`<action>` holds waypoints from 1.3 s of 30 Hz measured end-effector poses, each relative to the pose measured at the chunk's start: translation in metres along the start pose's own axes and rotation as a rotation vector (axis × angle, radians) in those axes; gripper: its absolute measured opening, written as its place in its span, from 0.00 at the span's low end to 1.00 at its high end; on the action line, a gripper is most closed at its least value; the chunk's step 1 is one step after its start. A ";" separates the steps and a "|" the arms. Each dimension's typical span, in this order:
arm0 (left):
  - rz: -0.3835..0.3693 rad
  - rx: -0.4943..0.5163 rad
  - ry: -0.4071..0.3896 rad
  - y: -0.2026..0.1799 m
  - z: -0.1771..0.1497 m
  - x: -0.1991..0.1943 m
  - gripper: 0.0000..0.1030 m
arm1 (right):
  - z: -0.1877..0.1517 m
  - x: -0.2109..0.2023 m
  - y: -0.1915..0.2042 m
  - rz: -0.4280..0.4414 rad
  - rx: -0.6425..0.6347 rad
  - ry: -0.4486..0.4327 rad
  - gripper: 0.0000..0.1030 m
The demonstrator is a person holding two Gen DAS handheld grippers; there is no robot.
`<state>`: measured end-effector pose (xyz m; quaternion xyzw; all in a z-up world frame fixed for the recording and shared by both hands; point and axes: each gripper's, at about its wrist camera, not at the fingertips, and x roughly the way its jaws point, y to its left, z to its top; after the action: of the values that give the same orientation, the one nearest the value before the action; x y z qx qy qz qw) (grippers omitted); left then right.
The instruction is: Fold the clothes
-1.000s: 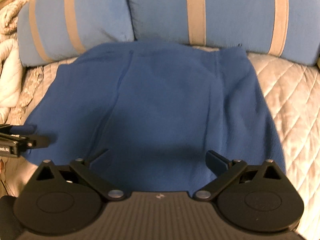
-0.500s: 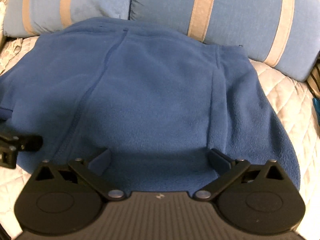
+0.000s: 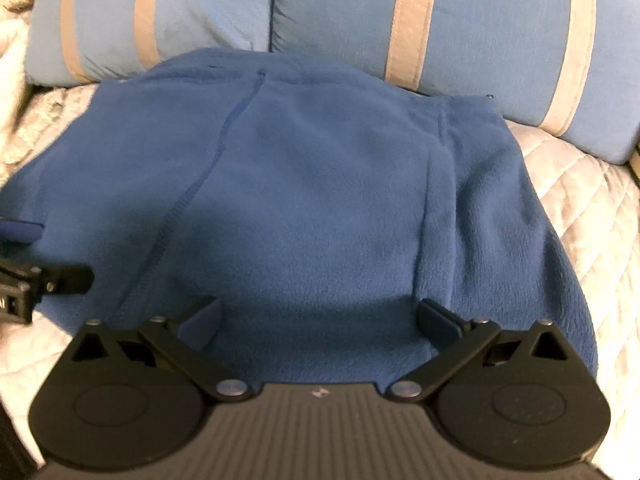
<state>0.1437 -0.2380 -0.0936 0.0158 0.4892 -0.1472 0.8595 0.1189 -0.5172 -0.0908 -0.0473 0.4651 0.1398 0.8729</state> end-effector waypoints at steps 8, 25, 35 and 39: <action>-0.029 -0.061 -0.094 0.032 0.010 -0.047 1.00 | 0.010 -0.034 -0.038 0.025 0.027 -0.045 0.99; -0.145 -0.317 -0.111 0.162 0.029 -0.060 1.00 | 0.020 -0.044 -0.172 0.138 0.330 -0.087 0.99; -0.264 -0.478 -0.102 0.221 0.027 -0.032 1.00 | 0.019 -0.015 -0.236 0.270 0.515 -0.083 0.99; -0.342 -0.535 -0.079 0.236 0.022 -0.010 1.00 | 0.015 0.007 -0.252 0.320 0.591 -0.070 0.99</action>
<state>0.2203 -0.0139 -0.1009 -0.2987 0.4723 -0.1561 0.8145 0.2070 -0.7532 -0.0997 0.2863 0.4570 0.1357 0.8311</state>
